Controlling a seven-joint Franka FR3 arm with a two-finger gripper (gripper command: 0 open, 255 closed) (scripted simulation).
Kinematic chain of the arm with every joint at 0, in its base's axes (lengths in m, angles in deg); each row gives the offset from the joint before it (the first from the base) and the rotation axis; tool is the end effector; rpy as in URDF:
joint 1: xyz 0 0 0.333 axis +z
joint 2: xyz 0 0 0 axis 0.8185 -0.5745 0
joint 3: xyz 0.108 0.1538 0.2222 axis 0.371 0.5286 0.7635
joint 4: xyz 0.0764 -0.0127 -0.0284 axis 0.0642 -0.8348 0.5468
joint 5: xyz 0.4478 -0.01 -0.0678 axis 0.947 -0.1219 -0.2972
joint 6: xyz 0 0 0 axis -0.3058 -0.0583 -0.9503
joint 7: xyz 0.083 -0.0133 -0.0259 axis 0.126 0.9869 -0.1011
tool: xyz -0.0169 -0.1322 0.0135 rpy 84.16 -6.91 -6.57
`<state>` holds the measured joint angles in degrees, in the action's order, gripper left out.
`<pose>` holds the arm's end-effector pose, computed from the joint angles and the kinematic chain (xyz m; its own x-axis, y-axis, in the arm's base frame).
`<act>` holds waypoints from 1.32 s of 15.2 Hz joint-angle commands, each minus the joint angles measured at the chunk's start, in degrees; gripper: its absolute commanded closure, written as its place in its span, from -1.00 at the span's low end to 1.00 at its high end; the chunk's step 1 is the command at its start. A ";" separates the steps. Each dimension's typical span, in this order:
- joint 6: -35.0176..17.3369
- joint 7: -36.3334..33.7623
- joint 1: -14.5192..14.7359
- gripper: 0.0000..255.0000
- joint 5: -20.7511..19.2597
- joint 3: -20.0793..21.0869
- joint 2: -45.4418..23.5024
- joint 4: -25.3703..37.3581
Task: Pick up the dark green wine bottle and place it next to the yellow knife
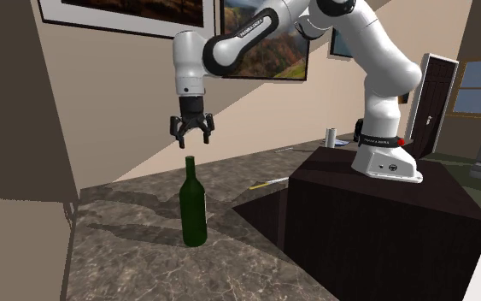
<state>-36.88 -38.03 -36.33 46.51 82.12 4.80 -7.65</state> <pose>0.5466 0.4640 0.1939 0.9654 -0.2570 -0.0436 -0.2576 -0.9662 -0.0082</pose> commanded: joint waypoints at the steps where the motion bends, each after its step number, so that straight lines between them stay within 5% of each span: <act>1: 0.81 -1.32 2.25 -1.00 -1.22 -0.94 -4.74 5.14; 17: -2.45 -2.24 3.72 -1.00 -2.70 -2.28 -9.72 6.71; 18: -2.45 -2.24 3.72 1.00 -2.70 -2.28 -9.72 6.71; 20: -2.45 -2.24 3.72 1.00 -2.70 -2.28 -9.72 6.71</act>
<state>-39.34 -40.26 -32.61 43.81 79.85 -4.91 -0.95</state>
